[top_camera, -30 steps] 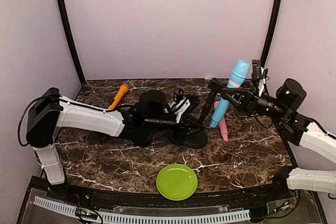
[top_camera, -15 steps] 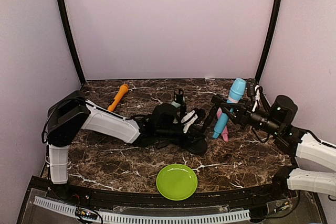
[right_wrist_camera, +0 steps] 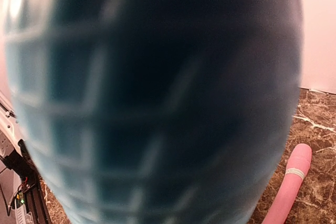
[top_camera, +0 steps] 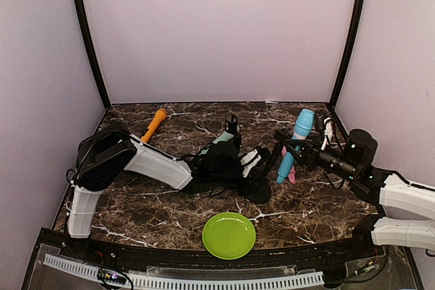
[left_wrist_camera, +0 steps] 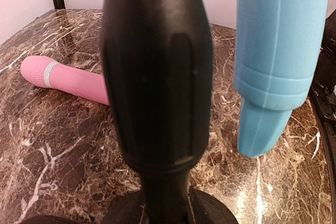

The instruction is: Remove the microphone from the stand

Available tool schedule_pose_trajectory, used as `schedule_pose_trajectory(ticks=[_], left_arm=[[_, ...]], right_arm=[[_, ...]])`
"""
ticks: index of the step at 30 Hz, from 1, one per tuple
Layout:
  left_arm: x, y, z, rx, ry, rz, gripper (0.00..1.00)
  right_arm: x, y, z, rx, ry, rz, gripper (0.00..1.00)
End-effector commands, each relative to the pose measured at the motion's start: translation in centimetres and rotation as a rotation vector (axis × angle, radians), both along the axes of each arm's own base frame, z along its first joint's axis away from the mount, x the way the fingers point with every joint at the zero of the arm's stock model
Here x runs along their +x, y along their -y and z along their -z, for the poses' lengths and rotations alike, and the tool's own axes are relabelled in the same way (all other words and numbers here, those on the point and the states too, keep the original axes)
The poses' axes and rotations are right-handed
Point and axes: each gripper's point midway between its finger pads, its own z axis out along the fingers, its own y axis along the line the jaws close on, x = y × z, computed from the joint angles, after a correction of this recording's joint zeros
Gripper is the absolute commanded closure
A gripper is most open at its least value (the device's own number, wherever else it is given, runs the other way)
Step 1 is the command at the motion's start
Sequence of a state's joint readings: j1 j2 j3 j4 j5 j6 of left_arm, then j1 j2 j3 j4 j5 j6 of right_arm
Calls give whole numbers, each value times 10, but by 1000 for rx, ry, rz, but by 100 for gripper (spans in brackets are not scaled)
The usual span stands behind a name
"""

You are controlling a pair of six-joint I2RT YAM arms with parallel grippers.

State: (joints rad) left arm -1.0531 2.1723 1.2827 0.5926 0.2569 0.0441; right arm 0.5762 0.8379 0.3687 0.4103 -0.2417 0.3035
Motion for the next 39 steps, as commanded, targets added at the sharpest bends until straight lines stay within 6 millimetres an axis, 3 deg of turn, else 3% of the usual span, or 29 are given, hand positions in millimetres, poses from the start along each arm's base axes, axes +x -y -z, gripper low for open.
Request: schedule_pose_trajectory(ticks=[1,5,10,22,28,34,39], left_arm=[[-21,22,-41,-94,108,88,89],[-21,17,-23,-60,83,80,84],[-20,15,-20,-48,71,67,75],[-19,-10,-56,-24,134,13,34],[-22,-29,-71,-42,150,-23,22],[-33,-41,-89,-94,104,-24,19],[-39,-48,-108,-129,85,-20,18]], right_arm=[[4,0,18,-47,-8,36,82],[5,-7,24,-79,-14,23,82],[4,-13,29,-128,-19,12,83],[-4,-16,24,-135,-21,-17,82],[-8,-21,25,-167,-29,-53,81],[-14,-25,25,-194,-40,-93,69],[-17,-22,19,-168,-31,-82,49]])
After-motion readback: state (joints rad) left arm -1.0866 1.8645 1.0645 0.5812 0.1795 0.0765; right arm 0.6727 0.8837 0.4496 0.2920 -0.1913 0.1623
